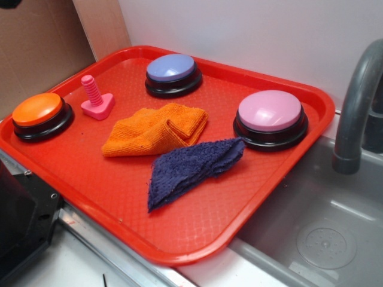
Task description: Push the orange button.
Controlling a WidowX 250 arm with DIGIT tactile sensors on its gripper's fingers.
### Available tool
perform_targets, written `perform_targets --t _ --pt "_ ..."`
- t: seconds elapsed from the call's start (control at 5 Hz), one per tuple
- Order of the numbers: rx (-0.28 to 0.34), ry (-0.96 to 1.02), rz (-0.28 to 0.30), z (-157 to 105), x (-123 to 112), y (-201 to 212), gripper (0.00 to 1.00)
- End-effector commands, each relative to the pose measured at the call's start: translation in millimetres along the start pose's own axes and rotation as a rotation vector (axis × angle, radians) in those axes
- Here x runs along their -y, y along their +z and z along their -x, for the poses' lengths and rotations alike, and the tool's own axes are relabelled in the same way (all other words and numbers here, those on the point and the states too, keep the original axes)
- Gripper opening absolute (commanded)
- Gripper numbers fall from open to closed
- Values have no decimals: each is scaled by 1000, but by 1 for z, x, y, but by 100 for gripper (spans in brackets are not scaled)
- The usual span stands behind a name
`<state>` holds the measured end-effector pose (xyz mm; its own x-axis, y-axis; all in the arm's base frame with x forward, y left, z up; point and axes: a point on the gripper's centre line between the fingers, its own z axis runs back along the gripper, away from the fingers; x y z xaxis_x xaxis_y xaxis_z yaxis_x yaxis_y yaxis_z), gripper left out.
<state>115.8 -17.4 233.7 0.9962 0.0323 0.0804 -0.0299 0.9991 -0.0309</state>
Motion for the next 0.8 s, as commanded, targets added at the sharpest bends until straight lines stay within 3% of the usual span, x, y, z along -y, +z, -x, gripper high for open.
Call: perform_targets --t 0.0,0.2,0.4,0.6 --pt "0 0 0 0 0 0 100" --pt "-37 145 -39 -36 -44 -32 100" --pt "-32 393 -78 -49 -92 -53 100" --pt "31 642 -100 -40 -128 -70 100"
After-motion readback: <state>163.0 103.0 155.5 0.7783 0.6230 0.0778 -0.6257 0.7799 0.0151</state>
